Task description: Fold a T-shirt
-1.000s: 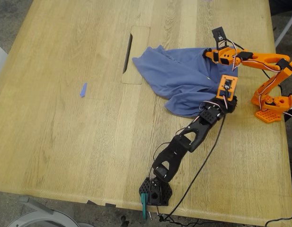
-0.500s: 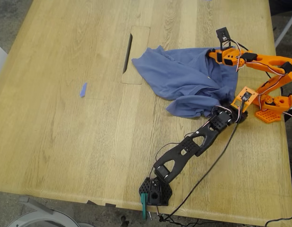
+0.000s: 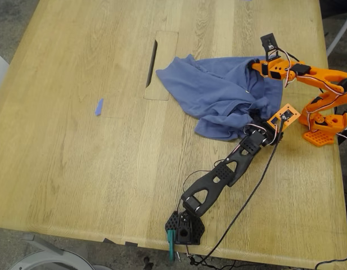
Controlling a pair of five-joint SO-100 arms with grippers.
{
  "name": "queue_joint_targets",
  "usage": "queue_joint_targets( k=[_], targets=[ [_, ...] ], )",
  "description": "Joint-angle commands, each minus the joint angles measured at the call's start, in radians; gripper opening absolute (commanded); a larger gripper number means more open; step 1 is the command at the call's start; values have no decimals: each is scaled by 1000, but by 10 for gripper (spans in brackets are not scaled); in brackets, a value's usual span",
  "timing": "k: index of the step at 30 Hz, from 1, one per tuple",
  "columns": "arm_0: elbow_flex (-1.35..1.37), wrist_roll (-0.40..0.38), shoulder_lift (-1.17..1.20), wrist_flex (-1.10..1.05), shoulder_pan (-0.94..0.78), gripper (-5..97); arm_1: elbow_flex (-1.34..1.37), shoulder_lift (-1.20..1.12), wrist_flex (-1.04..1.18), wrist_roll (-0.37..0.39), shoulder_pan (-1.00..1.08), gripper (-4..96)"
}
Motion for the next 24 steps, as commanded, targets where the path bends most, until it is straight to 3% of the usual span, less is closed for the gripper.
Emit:
queue_joint_targets(
  k=[1, 24],
  targets=[
    [-2, 40, 48, -37, -38, 623, 0, 54, 8, -6, 2, -1],
    [97, 201, -57, -25, -98, 597, -9, 104, 29, -5, -5, -1]
  ],
)
